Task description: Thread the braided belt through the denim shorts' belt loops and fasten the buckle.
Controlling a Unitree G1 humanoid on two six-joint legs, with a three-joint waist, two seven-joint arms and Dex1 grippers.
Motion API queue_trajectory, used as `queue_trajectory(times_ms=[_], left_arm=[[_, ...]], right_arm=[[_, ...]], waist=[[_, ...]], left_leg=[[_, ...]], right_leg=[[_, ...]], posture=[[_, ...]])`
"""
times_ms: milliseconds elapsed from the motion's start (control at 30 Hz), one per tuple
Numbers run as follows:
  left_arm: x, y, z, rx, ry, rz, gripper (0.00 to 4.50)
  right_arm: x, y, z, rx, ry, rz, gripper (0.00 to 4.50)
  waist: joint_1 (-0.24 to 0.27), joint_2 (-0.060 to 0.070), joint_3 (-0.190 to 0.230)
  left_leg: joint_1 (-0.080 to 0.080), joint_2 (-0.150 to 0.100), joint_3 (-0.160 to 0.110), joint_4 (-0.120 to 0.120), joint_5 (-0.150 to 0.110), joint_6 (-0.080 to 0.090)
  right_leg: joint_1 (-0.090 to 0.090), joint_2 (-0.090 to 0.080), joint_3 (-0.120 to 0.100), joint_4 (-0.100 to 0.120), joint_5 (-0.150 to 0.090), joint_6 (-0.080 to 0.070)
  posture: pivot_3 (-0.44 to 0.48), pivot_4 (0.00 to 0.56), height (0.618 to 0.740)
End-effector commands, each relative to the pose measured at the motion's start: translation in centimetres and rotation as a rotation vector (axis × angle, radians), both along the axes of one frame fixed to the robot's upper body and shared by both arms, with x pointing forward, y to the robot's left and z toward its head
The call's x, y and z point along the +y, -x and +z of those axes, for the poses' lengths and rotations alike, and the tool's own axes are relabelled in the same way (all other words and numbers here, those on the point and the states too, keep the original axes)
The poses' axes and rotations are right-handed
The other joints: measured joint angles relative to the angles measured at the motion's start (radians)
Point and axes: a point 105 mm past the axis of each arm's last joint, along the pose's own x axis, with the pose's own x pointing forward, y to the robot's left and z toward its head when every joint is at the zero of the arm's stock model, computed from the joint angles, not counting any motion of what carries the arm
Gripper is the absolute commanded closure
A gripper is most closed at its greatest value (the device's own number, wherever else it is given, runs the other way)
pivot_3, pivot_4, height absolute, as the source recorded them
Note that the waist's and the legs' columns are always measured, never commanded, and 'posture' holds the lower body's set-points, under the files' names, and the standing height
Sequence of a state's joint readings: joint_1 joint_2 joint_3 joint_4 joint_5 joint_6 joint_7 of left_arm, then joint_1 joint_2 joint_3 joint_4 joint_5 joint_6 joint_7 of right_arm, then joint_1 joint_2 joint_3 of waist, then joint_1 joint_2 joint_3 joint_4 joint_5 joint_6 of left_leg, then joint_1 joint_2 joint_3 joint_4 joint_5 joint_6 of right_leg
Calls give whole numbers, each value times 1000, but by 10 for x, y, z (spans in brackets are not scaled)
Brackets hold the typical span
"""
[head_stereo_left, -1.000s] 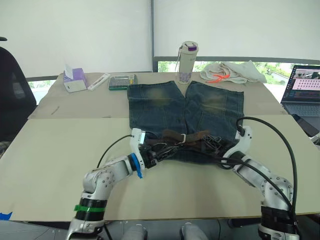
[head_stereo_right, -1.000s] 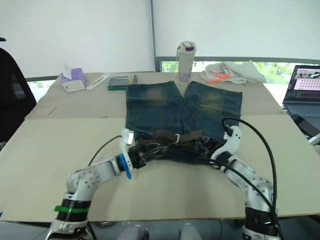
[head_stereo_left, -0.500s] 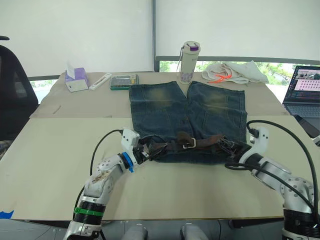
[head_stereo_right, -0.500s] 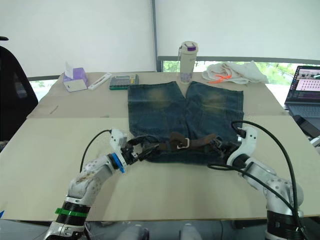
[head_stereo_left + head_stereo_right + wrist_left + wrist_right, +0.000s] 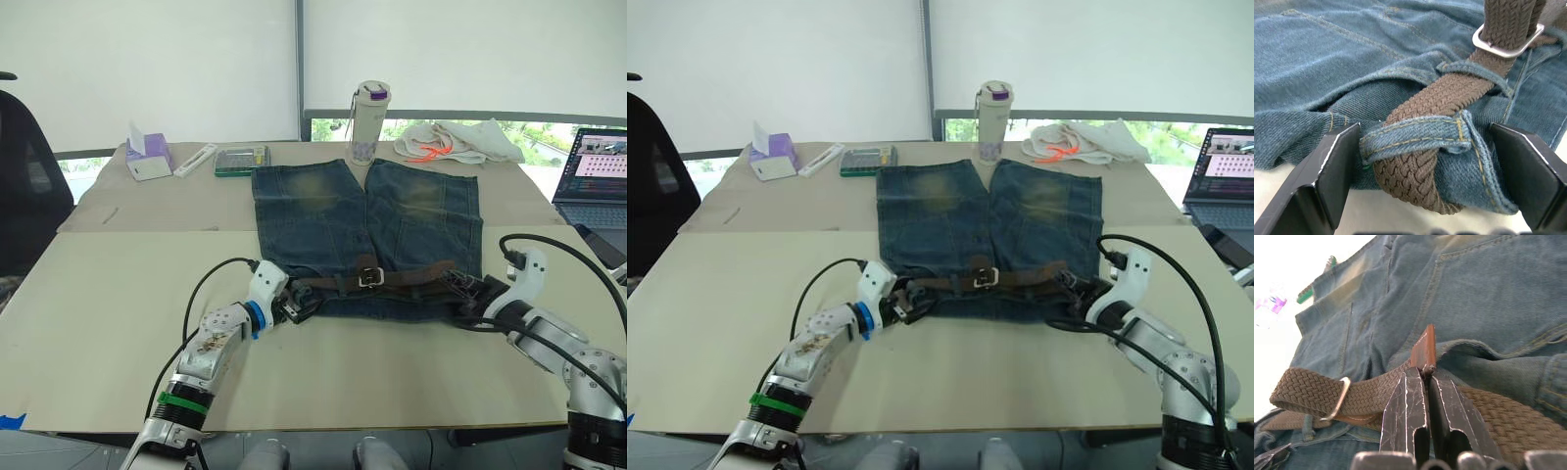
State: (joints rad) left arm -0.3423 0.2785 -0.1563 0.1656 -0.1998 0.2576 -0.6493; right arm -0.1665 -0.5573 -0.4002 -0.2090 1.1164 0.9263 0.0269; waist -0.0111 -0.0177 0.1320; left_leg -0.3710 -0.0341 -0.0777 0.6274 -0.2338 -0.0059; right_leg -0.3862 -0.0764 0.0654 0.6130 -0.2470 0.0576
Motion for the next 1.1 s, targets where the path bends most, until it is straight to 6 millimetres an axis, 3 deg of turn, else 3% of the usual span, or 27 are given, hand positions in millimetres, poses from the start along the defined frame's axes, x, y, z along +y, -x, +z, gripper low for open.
queue_trajectory(times_ms=[33,467,700,833,933,1033,1100], left_arm=[[8,1,-10,25,-43,33,24],[14,7,-17,54,-50,45,24],[16,8,-14,43,-40,50,24],[19,11,10,-48,52,23,0],[24,19,30,-99,123,-2,0],[36,31,47,-152,119,-33,0],[46,39,49,-156,79,-47,0]], right_arm=[[-28,6,16,-47,125,-33,4500],[-106,24,27,-19,329,-148,4500],[-117,28,33,-45,344,-158,4500],[-101,27,36,-141,323,-75,3090],[-97,31,33,-210,409,-7,2012],[-82,47,17,-240,455,180,845],[-81,56,2,-217,517,261,203]], waist=[[2,0,0],[3,3,-2],[9,3,-2],[10,4,-2],[6,5,-3],[2,5,-3],[-1,6,-3]], left_leg=[[0,0,0,0,0,0],[0,0,1,1,-1,1],[0,-1,2,1,-1,1],[0,-1,2,1,-1,1],[0,0,2,1,-1,2],[0,1,2,1,-1,2],[0,1,2,1,-1,2]], right_leg=[[0,0,0,0,0,0],[2,0,0,0,0,1],[2,0,0,0,0,1],[2,0,1,-1,0,1],[1,0,1,0,0,1],[1,0,0,0,-1,1],[1,1,0,-1,-1,1]], posture=[[0,150,740],[0,150,740],[0,150,740],[0,150,740],[0,150,740],[0,150,740],[0,150,740]])
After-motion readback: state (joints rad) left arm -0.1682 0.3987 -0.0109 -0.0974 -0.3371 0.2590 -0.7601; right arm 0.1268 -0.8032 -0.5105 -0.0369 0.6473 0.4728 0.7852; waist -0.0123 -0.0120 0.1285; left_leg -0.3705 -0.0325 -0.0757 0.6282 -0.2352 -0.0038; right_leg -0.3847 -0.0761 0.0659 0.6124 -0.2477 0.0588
